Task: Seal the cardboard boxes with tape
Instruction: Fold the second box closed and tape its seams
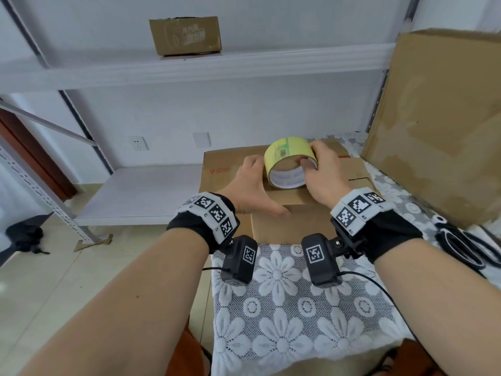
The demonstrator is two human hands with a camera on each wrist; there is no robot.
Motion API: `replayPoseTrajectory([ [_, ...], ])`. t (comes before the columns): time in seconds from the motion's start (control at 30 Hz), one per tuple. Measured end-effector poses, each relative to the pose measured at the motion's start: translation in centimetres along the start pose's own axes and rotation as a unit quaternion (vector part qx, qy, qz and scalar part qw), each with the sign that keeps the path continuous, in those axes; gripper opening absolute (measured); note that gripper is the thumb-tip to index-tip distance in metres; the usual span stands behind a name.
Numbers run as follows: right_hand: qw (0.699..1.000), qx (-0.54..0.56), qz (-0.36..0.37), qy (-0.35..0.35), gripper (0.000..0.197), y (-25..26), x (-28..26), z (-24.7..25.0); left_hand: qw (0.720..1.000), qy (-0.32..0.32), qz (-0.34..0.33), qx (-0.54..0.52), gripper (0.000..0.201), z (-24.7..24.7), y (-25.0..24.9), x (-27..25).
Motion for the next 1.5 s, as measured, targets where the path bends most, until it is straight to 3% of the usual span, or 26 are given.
replayPoseTrajectory([
  [0.23, 1.000, -0.024, 0.010, -0.010, 0.011, 0.3, -0.2, 2.3, 1.000, 0.006, 0.001, 0.016, 0.120, 0.1, -0.3, -0.2],
  [0.4, 0.996, -0.082, 0.016, -0.044, 0.032, 0.1, 0.1, 4.0, 1.000, 0.005, 0.006, 0.023, 0.120, 0.1, -0.3, -0.1],
  [0.6, 0.992, -0.101, 0.052, -0.054, 0.032, -0.1, -0.3, 5.1, 1.000, 0.003, 0.008, 0.025, 0.118, 0.3, -0.3, -0.1],
  [0.7, 0.994, -0.069, 0.013, -0.088, 0.034, -1.4, -0.2, 5.5, 0.999, 0.017, 0.008, 0.030, 0.119, 0.1, -0.5, 0.0],
  [0.8, 0.996, -0.021, -0.011, -0.087, 0.016, -2.6, 0.0, 5.0, 0.996, 0.048, 0.013, 0.071, 0.118, 0.0, -1.0, 0.0],
  [1.0, 0.994, -0.055, -0.026, -0.092, 0.013, -3.3, 0.2, 4.8, 0.970, 0.046, 0.000, 0.238, 0.112, 0.1, -4.0, 1.0],
  [1.17, 0.980, -0.170, -0.048, -0.087, 0.013, -2.9, -0.1, 5.0, 0.977, 0.027, -0.006, 0.210, 0.106, -0.4, -4.4, 1.3],
  [1.27, 0.968, -0.231, -0.083, -0.051, 0.027, -3.2, -0.4, 4.6, 0.976, 0.028, -0.017, 0.217, 0.102, -0.4, -4.3, 1.1],
  [1.43, 0.978, -0.186, -0.095, -0.027, 0.014, -3.6, -0.3, 4.6, 0.979, 0.033, -0.016, 0.201, 0.111, -0.5, -4.4, 1.2],
  [1.5, 0.981, -0.168, -0.087, -0.033, 0.017, -3.4, -0.4, 4.7, 0.980, 0.032, -0.014, 0.198, 0.112, -0.5, -4.4, 1.1],
])
Point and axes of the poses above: each hand's wrist, its own x-axis towards the middle knuckle, its own z-axis out of the back of the hand, y = z × x, the point moved 9 cm from there along x, towards the middle knuckle, and after that the axes turned 2 degrees about x, right-handed, at the moved point
